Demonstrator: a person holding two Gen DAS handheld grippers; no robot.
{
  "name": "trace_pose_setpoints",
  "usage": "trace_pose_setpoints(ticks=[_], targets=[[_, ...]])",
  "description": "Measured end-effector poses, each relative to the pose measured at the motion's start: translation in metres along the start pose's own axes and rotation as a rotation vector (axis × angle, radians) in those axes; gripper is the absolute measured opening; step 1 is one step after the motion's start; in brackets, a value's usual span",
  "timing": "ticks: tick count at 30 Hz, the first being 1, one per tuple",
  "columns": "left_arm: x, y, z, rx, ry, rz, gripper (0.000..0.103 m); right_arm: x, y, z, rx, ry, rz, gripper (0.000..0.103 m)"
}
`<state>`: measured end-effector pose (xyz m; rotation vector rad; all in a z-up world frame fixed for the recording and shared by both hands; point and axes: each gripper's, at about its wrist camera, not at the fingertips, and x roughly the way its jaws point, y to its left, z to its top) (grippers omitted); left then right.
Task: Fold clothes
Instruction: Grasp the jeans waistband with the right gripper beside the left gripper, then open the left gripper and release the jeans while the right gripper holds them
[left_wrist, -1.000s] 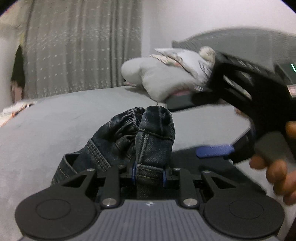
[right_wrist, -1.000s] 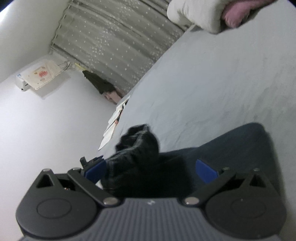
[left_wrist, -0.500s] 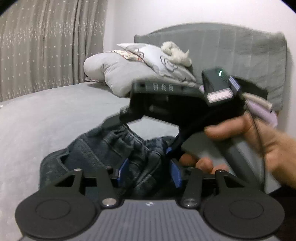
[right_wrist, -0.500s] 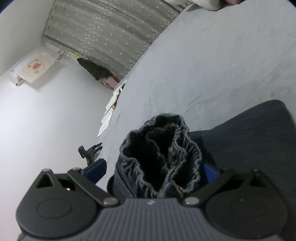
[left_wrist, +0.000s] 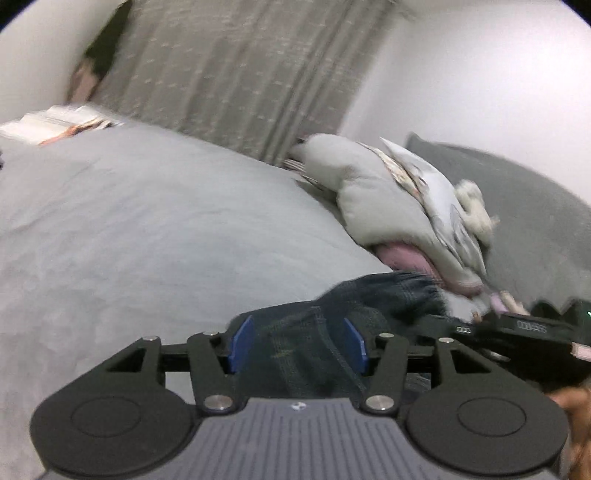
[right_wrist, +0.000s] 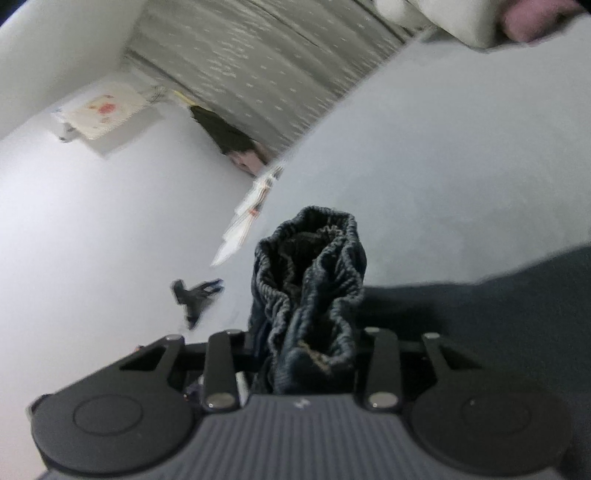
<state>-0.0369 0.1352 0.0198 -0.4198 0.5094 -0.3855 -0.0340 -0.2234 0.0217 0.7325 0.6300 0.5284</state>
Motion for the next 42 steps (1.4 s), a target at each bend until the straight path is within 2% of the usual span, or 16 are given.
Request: trace_pose_setpoints(ticks=[3, 7, 13, 18, 21, 26, 31, 33, 35, 38, 40, 41, 42], targets=[[0.009, 0.005, -0.001, -0.039, -0.001, -0.012, 0.052, -0.017, 0.007, 0.007, -0.013, -0.036, 0.018, 0.032], [0.02, -0.007, -0.005, -0.016, 0.006, -0.044, 0.052, -0.045, 0.008, 0.016, -0.021, -0.088, 0.023, 0.032], [0.037, -0.048, -0.017, 0.127, 0.032, -0.09, 0.052, -0.093, -0.031, 0.019, 0.058, -0.143, -0.031, 0.032], [0.054, -0.077, -0.025, 0.227, 0.075, -0.108, 0.052, -0.11, -0.07, 0.011, 0.116, -0.128, -0.086, 0.033], [0.066, -0.086, -0.037, 0.271, 0.13, -0.105, 0.052, -0.11, -0.088, 0.004, 0.138, -0.107, -0.128, 0.035], [0.078, -0.097, -0.058, 0.373, 0.176, -0.074, 0.057, -0.113, -0.107, -0.01, 0.149, -0.07, -0.191, 0.056], [0.075, -0.109, -0.065, 0.457, 0.156, -0.051, 0.059, -0.135, -0.101, -0.006, 0.109, -0.156, -0.238, 0.075], [0.069, -0.112, -0.058, 0.447, 0.151, -0.081, 0.059, -0.141, -0.095, -0.003, 0.089, -0.19, -0.236, 0.075], [0.063, -0.113, -0.055, 0.438, 0.14, -0.113, 0.06, -0.143, -0.089, 0.001, 0.071, -0.205, -0.211, 0.068], [0.059, -0.118, -0.057, 0.447, 0.142, -0.148, 0.06, -0.134, -0.084, 0.005, 0.055, -0.17, -0.151, 0.058], [0.061, -0.121, -0.059, 0.452, 0.155, -0.166, 0.06, -0.121, -0.083, 0.006, 0.061, -0.13, -0.14, 0.054], [0.062, -0.122, -0.061, 0.456, 0.162, -0.17, 0.06, -0.114, -0.083, 0.005, 0.067, -0.11, -0.13, 0.043], [0.063, -0.124, -0.063, 0.463, 0.169, -0.176, 0.06, -0.109, -0.083, 0.005, 0.067, -0.097, -0.114, 0.039]])
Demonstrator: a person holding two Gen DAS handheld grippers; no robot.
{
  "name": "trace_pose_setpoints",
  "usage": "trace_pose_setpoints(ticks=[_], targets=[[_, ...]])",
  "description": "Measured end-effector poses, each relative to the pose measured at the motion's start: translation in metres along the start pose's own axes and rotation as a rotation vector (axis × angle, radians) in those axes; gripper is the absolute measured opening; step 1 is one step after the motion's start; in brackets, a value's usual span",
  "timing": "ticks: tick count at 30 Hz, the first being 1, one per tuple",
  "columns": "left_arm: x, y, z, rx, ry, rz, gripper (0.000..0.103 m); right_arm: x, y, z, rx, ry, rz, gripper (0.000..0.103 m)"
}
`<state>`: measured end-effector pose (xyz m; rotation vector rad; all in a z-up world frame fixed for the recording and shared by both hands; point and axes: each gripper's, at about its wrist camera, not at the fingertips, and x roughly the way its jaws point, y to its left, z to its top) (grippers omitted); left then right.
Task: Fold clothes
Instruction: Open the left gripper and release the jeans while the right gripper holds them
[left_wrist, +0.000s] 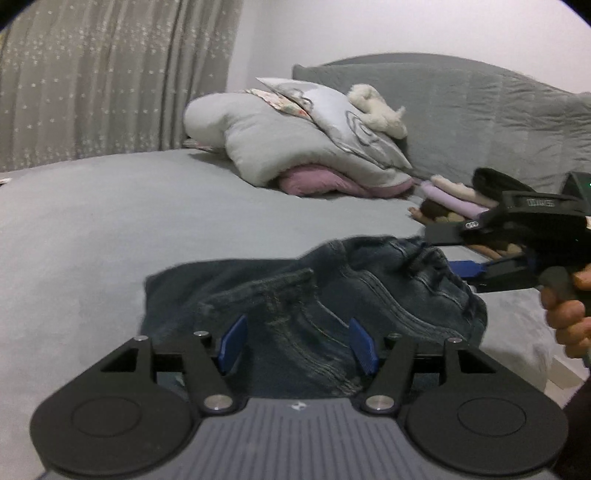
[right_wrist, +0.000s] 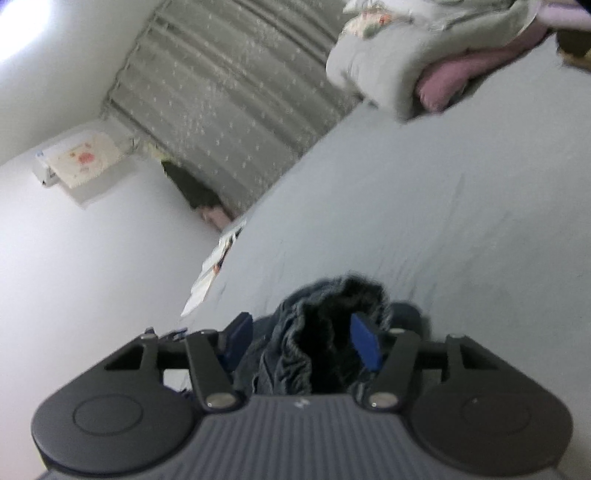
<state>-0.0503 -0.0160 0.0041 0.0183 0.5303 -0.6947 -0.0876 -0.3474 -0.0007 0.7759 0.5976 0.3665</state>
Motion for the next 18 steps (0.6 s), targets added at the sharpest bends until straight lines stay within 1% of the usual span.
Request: trace_pose_setpoints(ticks=[1, 2, 6, 8, 11, 14, 16, 18], targets=[[0.0, -0.001, 0.0, 0.006, 0.001, -0.005, 0.06, 0.005, 0.001, 0.0, -0.001, 0.013, 0.017, 0.027], [0.0, -0.002, 0.0, 0.01, 0.0, -0.011, 0.06, 0.009, 0.002, -0.001, -0.002, 0.025, 0.034, 0.009], [-0.008, -0.001, 0.007, 0.0, -0.03, -0.04, 0.06, 0.005, 0.009, 0.005, -0.019, 0.023, 0.071, 0.007], [-0.013, 0.003, 0.01, -0.029, -0.045, -0.074, 0.06, -0.001, 0.011, 0.007, -0.018, 0.023, 0.081, 0.007], [-0.014, 0.007, 0.012, -0.074, -0.037, -0.142, 0.06, -0.009, 0.009, 0.007, -0.018, 0.032, 0.084, 0.007], [-0.01, 0.004, 0.009, -0.076, -0.016, -0.189, 0.06, -0.015, 0.0, 0.003, -0.031, 0.053, 0.038, 0.007], [-0.004, -0.004, 0.004, -0.046, 0.014, -0.221, 0.06, -0.016, -0.006, -0.004, -0.057, 0.075, -0.01, 0.006], [0.001, -0.011, -0.002, -0.017, 0.044, -0.236, 0.06, -0.015, -0.009, -0.011, -0.101, 0.099, -0.067, 0.007]])
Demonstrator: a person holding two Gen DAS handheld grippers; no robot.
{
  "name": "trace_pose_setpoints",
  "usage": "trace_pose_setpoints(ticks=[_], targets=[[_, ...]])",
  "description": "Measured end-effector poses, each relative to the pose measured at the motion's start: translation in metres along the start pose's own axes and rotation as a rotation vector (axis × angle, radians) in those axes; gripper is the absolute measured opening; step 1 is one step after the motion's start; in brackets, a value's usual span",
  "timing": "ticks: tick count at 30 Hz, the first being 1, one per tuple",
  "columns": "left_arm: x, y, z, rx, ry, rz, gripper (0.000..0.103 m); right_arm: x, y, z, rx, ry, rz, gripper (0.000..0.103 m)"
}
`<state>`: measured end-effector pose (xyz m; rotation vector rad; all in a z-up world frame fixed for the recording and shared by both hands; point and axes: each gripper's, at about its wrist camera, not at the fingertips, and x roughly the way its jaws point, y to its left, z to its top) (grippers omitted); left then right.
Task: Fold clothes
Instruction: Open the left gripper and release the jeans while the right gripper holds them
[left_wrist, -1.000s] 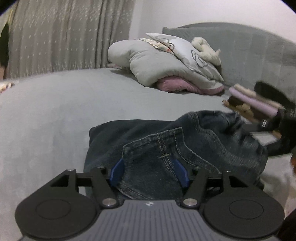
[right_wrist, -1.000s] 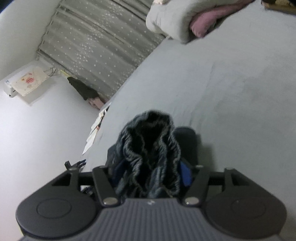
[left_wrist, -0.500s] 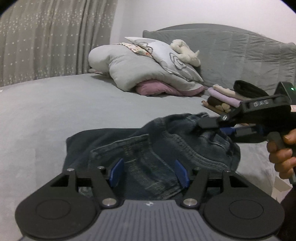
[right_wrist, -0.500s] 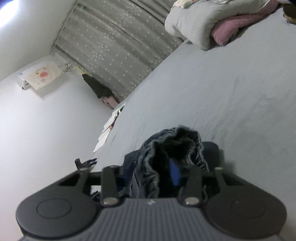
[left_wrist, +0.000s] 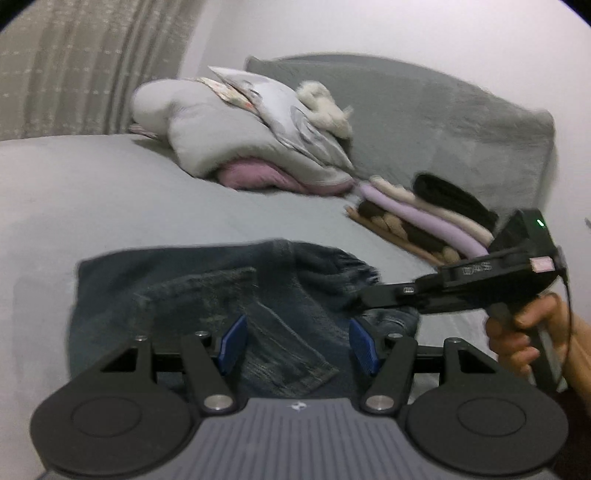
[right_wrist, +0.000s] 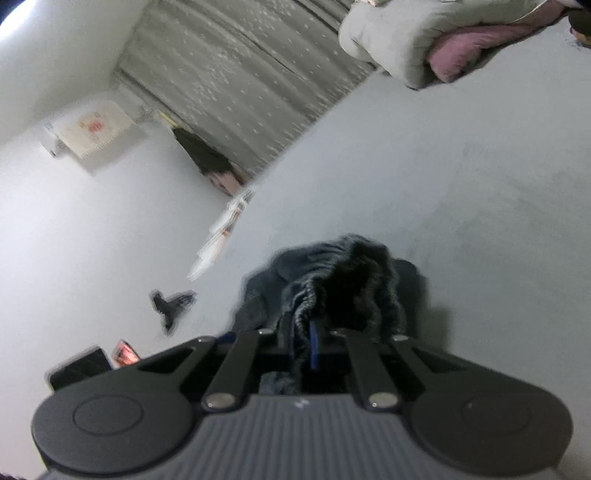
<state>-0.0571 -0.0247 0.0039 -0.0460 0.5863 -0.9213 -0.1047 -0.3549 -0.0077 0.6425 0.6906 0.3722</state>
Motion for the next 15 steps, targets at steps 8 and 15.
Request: trace_pose_setpoints(ticks=[8, 15], targets=[[0.012, -0.01, -0.01, 0.027, 0.008, 0.035, 0.063, -0.02, 0.019, -0.01, -0.117, -0.015, -0.068, 0.023], [0.015, -0.017, -0.019, 0.044, -0.013, 0.05, 0.063, -0.018, 0.069, 0.019, -0.303, -0.064, -0.111, 0.039]])
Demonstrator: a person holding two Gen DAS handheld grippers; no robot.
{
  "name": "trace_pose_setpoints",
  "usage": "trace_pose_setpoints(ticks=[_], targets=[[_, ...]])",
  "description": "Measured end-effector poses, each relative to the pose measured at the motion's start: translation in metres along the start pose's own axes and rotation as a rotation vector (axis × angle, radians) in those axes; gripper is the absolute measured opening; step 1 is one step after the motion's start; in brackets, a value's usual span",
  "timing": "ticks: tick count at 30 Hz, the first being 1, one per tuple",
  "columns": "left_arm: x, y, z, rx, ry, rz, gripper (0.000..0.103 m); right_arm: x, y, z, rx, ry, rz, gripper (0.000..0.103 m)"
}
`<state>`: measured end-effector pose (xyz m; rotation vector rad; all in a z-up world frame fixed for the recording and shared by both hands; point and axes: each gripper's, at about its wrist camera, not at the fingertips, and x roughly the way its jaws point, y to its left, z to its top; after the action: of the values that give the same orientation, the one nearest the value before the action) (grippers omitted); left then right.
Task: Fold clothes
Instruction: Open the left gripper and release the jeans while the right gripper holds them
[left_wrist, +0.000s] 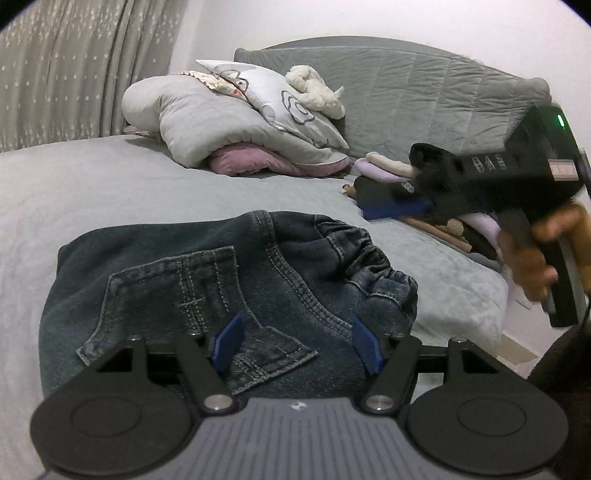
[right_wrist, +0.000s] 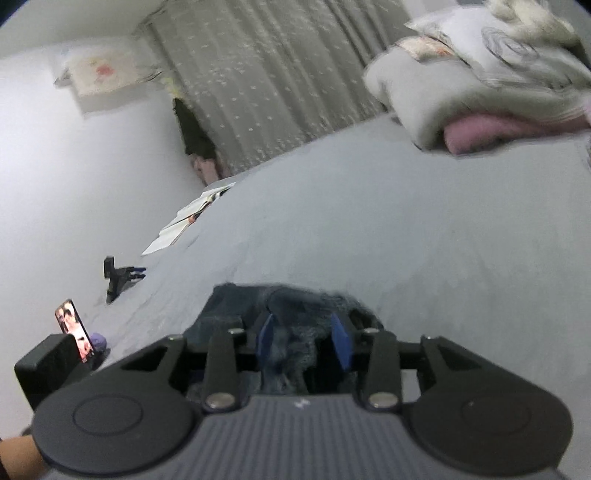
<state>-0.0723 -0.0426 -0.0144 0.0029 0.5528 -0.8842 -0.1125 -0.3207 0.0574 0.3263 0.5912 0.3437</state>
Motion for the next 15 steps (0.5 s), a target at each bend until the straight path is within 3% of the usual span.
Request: trace_pose_setpoints(ticks=[9, 15], targets=[[-0.003, -0.002, -0.007, 0.012, -0.031, 0.011, 0.063, 0.097, 0.071, 0.036, -0.229, 0.139, 0.097, 0.043], [-0.001, -0.003, -0.01, 0.013, -0.044, 0.014, 0.063, 0.168, 0.076, 0.056, -0.128, 0.268, 0.173, 0.043]])
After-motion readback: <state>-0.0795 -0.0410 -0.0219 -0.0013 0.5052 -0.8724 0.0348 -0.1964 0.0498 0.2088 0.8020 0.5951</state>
